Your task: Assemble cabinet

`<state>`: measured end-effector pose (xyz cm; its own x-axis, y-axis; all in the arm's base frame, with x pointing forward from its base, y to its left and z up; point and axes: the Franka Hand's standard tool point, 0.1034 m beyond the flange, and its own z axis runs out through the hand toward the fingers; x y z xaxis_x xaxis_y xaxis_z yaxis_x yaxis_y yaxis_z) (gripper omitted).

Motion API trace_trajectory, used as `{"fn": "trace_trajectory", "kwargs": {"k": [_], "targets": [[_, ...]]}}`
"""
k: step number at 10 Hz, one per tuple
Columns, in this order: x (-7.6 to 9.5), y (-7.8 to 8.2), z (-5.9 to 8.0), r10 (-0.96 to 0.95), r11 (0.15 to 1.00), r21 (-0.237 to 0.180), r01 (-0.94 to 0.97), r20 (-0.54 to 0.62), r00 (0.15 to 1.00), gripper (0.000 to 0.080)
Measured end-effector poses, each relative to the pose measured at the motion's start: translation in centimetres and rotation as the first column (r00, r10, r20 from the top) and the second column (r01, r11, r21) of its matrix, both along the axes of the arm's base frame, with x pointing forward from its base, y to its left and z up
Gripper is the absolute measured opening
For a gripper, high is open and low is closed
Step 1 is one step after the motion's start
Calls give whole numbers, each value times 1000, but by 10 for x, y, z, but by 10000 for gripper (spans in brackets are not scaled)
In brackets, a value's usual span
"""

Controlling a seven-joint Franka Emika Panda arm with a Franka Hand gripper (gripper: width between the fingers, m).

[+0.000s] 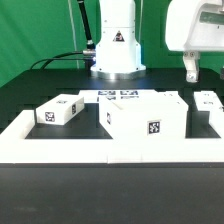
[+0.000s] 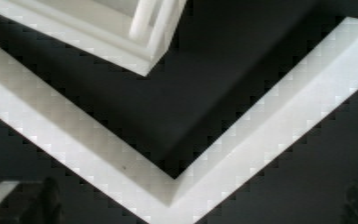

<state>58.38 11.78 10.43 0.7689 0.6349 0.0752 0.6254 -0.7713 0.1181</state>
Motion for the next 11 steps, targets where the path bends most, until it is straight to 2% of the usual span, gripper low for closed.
{"fn": "trace_trajectory", "kwargs": {"k": [10,11], "targets": [[0,0,0,-1,1000,1,1,0,1000,798],[-1,-6,0,69,998,-8,-69,1,998,798]]}}
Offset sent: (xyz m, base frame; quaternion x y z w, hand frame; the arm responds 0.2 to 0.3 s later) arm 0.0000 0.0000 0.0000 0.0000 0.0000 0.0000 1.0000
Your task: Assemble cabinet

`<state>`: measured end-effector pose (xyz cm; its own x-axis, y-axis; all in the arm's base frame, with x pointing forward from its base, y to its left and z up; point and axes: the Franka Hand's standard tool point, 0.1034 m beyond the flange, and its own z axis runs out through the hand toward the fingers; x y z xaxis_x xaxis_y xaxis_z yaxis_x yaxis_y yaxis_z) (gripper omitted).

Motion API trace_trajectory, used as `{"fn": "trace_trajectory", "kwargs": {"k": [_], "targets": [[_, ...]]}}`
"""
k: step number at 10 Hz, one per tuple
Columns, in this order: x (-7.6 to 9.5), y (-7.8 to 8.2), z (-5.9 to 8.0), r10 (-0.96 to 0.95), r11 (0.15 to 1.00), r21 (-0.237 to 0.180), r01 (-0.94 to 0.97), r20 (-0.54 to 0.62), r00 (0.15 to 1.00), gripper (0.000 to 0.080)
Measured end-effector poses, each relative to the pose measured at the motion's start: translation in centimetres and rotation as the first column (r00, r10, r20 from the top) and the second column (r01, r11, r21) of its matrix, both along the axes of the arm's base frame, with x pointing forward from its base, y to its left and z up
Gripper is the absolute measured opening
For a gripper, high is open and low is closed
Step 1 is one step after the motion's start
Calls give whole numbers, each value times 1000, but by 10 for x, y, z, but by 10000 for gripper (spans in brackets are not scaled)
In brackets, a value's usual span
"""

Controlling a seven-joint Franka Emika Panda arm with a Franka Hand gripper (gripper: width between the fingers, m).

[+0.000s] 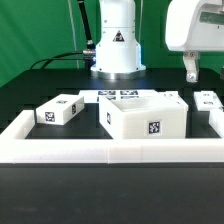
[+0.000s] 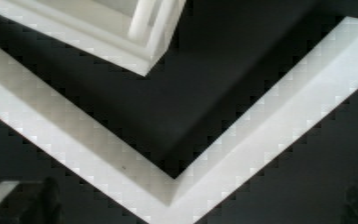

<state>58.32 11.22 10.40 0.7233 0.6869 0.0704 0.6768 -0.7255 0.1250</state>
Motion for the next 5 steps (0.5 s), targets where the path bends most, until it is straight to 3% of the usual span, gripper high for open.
{"fn": "trace_trajectory", "kwargs": {"k": [1,3,5], "targets": [[-6,-19,-2,101,995,-18,-101,-4,995,798],[-19,-41,-7,281,958,-42,-283,-44,959,798],[-27,-50,-14,388,918,-52,-393,-81,918,798]]}}
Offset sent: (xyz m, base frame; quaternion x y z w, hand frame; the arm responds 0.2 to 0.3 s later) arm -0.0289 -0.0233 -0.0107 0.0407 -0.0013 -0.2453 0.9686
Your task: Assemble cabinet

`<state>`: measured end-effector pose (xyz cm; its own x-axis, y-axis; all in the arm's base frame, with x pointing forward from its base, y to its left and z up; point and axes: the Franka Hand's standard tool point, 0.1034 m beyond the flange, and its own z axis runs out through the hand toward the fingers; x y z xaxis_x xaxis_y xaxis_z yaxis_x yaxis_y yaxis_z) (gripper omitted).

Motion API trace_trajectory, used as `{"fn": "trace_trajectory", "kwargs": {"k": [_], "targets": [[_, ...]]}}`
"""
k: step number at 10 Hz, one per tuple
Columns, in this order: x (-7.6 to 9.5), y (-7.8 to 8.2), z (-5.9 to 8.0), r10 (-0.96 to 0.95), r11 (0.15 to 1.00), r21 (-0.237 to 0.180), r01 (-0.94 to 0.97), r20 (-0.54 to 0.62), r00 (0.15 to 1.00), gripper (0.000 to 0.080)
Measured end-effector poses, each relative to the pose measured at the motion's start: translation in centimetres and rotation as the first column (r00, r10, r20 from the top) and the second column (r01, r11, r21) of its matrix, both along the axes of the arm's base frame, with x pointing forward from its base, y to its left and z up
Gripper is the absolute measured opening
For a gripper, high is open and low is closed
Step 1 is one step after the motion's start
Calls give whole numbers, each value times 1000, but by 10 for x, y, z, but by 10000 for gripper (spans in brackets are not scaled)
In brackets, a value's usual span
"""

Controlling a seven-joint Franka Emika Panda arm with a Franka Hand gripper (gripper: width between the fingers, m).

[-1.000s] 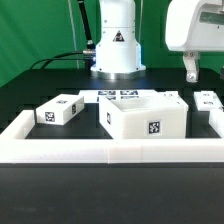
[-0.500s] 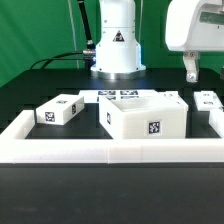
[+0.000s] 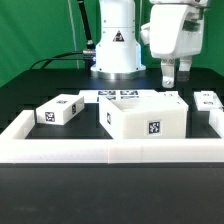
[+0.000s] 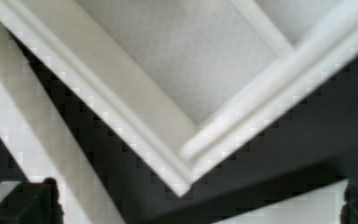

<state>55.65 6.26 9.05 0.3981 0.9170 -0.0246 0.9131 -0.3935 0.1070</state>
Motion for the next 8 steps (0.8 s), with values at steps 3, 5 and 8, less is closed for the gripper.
{"fn": "trace_trajectory", "kwargs": {"k": [3,5,8], "targets": [[0,0,-1,-3,1000,1,3,0,1000,798],[-2,-11,-3,197,980,-12,-197,5,980,798],[-18,-21,-14,446,891,-49,-452,-88,890,798]]}}
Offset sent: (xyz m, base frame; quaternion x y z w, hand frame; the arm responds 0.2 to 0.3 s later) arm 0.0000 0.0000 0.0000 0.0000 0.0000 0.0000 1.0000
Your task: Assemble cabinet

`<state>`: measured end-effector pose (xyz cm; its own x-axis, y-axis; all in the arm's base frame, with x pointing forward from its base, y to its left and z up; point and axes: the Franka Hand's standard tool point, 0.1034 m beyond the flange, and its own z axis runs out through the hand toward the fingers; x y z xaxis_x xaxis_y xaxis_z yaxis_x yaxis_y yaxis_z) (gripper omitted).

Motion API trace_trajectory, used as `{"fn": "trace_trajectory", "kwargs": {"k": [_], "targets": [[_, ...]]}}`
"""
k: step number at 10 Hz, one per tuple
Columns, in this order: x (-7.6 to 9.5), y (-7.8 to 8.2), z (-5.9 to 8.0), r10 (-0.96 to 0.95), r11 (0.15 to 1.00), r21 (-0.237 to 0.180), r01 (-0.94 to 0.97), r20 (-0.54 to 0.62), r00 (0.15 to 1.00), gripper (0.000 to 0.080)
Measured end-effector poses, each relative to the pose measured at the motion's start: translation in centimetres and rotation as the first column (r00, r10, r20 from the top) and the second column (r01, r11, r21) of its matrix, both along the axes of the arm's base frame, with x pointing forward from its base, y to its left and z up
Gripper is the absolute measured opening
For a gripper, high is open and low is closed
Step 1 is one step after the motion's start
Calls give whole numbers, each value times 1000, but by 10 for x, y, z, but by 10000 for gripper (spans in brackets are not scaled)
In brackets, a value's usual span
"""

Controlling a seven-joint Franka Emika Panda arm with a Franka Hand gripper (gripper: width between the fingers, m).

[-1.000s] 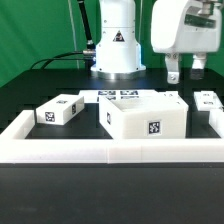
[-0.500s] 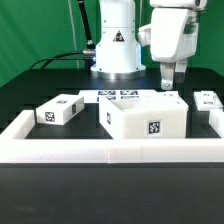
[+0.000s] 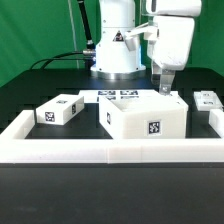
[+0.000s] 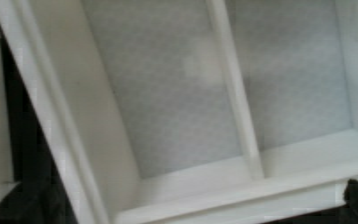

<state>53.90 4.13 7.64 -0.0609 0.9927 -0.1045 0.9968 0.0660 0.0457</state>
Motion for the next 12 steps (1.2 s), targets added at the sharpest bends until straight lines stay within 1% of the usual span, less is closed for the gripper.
{"fn": "trace_trajectory", "kwargs": {"k": [1,3,4,5,6,7,9,12], "targets": [[-1,-1,-2,4,1000,-3,-4,-5,1000,798],[-1,-2,-3,1,1000,-3,-1,-5,1000,798],[-1,-4,-2,35,999,-6,-35,-11,999,798],[-3,-11,1,114,993,-13,-115,-29,993,798],[-7,-17,3,142,990,-14,-143,-35,989,798],[-13,-20,3,172,985,-14,-172,-47,984,798],[-24,-26,-2,226,974,-11,-227,-72,971,798],[-24,-26,-2,217,976,-11,-218,-70,974,798]]}}
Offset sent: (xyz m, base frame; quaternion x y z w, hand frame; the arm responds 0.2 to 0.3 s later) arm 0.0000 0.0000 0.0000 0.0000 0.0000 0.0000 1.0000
